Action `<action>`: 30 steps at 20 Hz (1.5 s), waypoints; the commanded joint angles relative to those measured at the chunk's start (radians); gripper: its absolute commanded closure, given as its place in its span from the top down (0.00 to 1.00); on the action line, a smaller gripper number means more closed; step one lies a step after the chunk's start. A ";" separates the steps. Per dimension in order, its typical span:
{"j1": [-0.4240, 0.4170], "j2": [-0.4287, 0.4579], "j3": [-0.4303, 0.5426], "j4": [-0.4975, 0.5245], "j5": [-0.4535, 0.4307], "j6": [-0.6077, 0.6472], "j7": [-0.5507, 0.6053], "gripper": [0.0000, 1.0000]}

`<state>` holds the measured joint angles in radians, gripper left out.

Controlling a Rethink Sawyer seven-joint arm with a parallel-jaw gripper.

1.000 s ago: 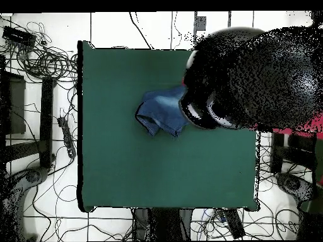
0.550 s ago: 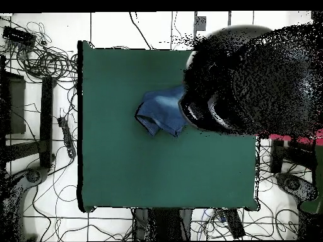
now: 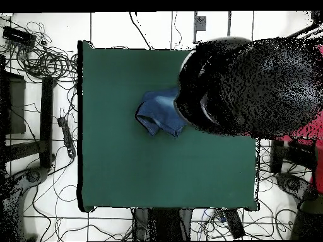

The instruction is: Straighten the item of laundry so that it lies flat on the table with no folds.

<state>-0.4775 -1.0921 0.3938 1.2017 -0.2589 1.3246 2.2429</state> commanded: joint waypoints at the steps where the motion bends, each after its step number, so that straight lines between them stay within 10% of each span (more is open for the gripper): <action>1: 0.032 0.087 0.018 0.195 -0.006 -0.058 -0.100 1.00; 30: 0.072 0.161 -0.036 0.324 0.023 -0.266 0.028 1.00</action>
<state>-0.4491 -0.9949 0.3671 1.3170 -0.2535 1.1140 2.2429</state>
